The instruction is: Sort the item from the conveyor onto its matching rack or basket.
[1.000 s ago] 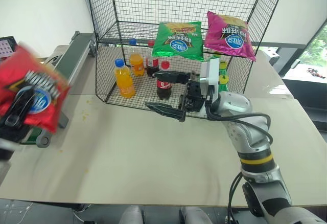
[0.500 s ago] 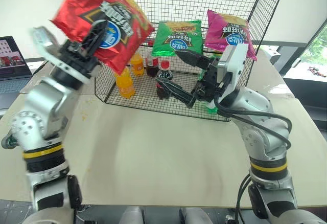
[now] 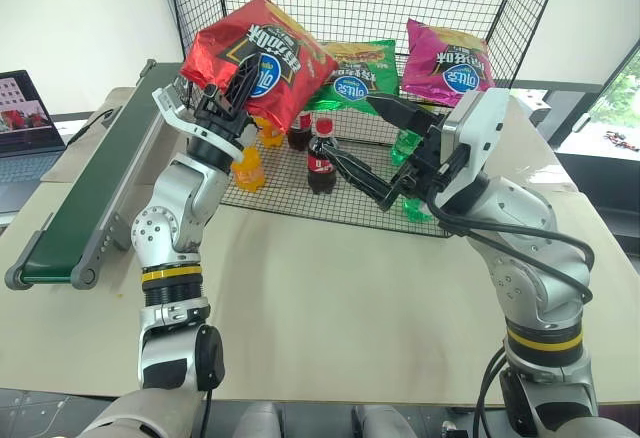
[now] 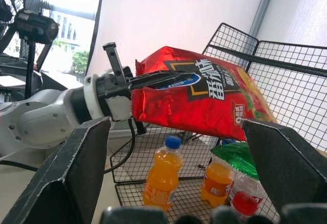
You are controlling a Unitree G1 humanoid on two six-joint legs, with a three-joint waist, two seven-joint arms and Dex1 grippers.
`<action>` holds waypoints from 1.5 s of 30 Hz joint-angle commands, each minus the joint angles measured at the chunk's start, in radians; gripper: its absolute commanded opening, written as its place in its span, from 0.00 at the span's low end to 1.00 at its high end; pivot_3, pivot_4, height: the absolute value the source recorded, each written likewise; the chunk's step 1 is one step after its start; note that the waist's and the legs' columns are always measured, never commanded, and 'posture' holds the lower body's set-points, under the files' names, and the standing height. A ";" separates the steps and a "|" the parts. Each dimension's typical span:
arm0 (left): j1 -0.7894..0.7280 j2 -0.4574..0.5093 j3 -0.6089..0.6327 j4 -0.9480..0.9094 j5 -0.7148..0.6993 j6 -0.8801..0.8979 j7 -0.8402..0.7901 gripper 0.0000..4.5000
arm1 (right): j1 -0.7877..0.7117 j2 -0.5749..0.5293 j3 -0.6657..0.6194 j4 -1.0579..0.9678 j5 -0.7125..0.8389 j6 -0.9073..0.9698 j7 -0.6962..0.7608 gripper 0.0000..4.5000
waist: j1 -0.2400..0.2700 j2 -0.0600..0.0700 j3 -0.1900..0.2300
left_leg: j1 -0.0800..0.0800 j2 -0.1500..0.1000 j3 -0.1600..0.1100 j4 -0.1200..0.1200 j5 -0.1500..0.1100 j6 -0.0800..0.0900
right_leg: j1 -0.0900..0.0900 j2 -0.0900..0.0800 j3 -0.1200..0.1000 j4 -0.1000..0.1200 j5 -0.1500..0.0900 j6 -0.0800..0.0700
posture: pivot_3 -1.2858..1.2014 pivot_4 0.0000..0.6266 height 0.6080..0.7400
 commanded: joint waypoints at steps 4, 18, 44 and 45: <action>-0.116 -0.005 0.104 0.216 0.124 -0.093 -0.075 0.02 | -0.044 -0.005 -0.016 -0.020 0.005 0.007 -0.010 1.00 | 0.001 0.000 0.000 | 0.000 0.000 0.000 0.000 0.000 0.000 | 0.001 0.000 0.000 -0.001 0.000 0.000 | 0.52 0.24 1.00; -0.438 0.024 0.200 0.655 0.430 -0.175 -0.222 0.02 | -0.103 0.056 0.018 -0.022 -0.079 0.006 -0.113 1.00 | 0.001 0.000 0.000 | -0.004 -0.003 -0.006 -0.001 0.000 0.000 | 0.000 0.000 -0.002 -0.002 0.000 0.001 | 0.52 0.24 1.00; -0.426 0.111 0.303 0.682 0.710 -0.047 -0.302 0.99 | -0.063 0.096 0.029 -0.023 -0.077 0.022 -0.119 1.00 | -0.010 0.001 0.000 | -0.003 -0.003 -0.007 -0.001 0.001 0.001 | -0.001 0.000 -0.002 0.002 0.000 0.002 | 0.52 0.24 1.00; -0.382 0.105 0.296 0.614 0.707 -0.014 -0.276 0.99 | -0.060 0.101 0.027 -0.022 -0.072 0.024 -0.120 1.00 | -0.013 0.001 0.000 | -0.002 -0.003 -0.007 -0.002 0.001 0.001 | -0.001 0.000 -0.002 0.003 0.000 0.002 | 0.52 0.24 1.00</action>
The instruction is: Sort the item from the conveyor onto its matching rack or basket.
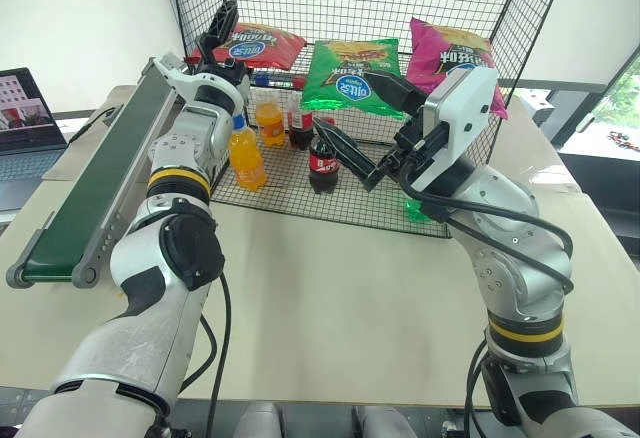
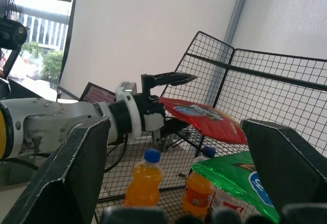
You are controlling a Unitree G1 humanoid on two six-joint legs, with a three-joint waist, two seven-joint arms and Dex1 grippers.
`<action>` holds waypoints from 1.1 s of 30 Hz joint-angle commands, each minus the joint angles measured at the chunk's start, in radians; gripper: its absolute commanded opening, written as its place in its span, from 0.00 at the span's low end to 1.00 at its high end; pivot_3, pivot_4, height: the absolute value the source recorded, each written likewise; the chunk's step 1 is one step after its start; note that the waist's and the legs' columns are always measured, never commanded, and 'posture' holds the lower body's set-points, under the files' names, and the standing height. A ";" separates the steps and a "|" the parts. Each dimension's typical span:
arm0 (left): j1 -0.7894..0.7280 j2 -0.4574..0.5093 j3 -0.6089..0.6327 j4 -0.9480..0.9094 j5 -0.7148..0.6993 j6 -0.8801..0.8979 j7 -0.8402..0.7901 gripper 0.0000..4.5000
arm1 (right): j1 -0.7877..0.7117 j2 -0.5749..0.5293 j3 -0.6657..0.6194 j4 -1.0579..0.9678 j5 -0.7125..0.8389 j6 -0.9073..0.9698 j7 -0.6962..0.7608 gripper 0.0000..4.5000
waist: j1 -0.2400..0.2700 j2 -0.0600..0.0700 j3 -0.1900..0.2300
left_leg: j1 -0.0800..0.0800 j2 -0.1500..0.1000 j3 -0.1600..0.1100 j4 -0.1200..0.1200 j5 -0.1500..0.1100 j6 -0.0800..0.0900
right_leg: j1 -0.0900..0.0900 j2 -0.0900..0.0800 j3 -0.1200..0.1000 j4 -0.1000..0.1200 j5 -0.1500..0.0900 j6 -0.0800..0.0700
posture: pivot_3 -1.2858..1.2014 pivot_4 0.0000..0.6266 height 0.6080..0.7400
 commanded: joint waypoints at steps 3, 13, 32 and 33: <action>0.179 -0.011 -0.034 -0.365 -0.014 0.158 0.114 0.99 | 0.009 0.017 -0.018 -0.021 0.028 -0.009 0.004 1.00 | -0.003 0.000 0.000 | 0.000 0.000 -0.001 0.000 0.000 -0.001 | 0.000 0.000 0.000 0.002 0.000 0.000 | 0.52 0.24 1.00; 0.632 0.125 -0.221 -1.137 -0.021 0.438 0.243 0.99 | 0.178 0.001 -0.024 -0.045 0.052 -0.009 0.027 1.00 | 0.012 0.000 0.000 | -0.001 0.000 -0.003 0.002 0.001 -0.003 | 0.000 -0.001 0.000 0.002 0.000 0.000 | 0.52 0.24 1.00; 1.115 0.107 -0.713 -1.156 0.805 -0.242 0.164 0.99 | 0.680 0.068 -0.119 0.091 -0.227 -0.213 -0.223 1.00 | 0.010 0.000 0.000 | 0.001 -0.002 -0.002 -0.001 0.002 -0.004 | 0.002 -0.001 0.002 -0.001 0.000 -0.001 | 0.52 0.24 1.00; 1.110 0.103 -0.713 -1.137 0.816 -0.255 0.152 0.99 | 0.686 0.070 -0.120 0.096 -0.230 -0.220 -0.224 1.00 | 0.010 0.000 0.000 | 0.001 -0.002 -0.002 -0.001 0.002 -0.003 | 0.002 -0.001 0.002 -0.001 0.000 -0.001 | 0.52 0.24 1.00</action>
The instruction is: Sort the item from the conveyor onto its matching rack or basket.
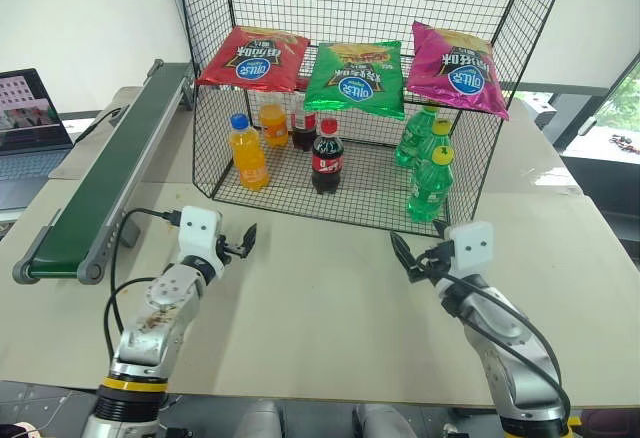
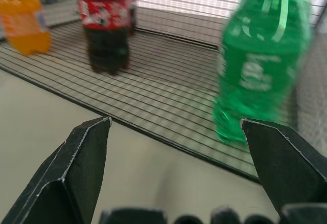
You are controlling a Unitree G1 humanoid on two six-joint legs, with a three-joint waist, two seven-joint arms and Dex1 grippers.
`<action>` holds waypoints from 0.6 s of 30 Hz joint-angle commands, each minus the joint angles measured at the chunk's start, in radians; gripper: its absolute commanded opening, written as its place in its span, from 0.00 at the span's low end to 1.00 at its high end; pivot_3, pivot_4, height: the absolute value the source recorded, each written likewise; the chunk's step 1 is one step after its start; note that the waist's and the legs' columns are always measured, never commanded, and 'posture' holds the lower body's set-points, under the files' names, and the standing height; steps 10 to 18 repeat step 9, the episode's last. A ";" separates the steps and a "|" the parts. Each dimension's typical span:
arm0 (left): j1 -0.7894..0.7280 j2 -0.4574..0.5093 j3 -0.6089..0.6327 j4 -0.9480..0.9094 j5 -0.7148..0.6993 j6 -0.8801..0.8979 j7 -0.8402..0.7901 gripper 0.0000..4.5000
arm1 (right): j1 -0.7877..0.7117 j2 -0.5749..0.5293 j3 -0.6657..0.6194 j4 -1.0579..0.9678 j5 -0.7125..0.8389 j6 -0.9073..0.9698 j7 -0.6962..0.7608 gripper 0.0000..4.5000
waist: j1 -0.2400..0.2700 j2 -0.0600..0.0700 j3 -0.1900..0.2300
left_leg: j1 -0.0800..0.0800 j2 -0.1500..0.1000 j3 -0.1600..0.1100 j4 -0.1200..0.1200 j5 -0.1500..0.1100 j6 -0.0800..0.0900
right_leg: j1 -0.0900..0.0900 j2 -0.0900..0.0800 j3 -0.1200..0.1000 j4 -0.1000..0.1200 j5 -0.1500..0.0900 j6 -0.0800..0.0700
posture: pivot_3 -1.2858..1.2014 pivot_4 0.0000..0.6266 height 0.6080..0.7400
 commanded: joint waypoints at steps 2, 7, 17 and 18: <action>-0.027 -0.010 0.015 0.056 0.033 -0.072 -0.059 0.99 | 0.011 0.015 -0.021 -0.009 -0.022 -0.063 -0.019 1.00 | -0.003 0.000 0.000 | 0.000 0.000 0.000 0.000 0.000 0.000 | 0.000 0.000 0.000 0.000 0.000 0.000 | 0.52 0.24 1.00; -0.061 -0.028 0.039 0.130 0.032 -0.091 -0.086 0.99 | -0.008 0.039 -0.012 0.001 -0.033 -0.084 -0.024 1.00 | -0.004 0.000 0.000 | 0.001 0.000 0.000 0.001 0.000 0.000 | 0.000 0.000 0.000 0.001 0.000 0.000 | 0.52 0.24 1.00; -0.059 -0.024 0.042 0.118 0.006 -0.057 -0.126 0.99 | -0.010 0.039 -0.012 -0.002 -0.035 -0.084 -0.019 1.00 | -0.003 0.000 0.000 | 0.000 0.000 0.000 0.000 0.000 0.000 | 0.001 0.000 0.000 0.001 0.000 0.000 | 0.52 0.24 1.00; -0.059 -0.024 0.042 0.118 0.006 -0.057 -0.126 0.99 | -0.010 0.039 -0.012 -0.002 -0.035 -0.084 -0.019 1.00 | -0.003 0.000 0.000 | 0.000 0.000 0.000 0.000 0.000 0.000 | 0.001 0.000 0.000 0.001 0.000 0.000 | 0.52 0.24 1.00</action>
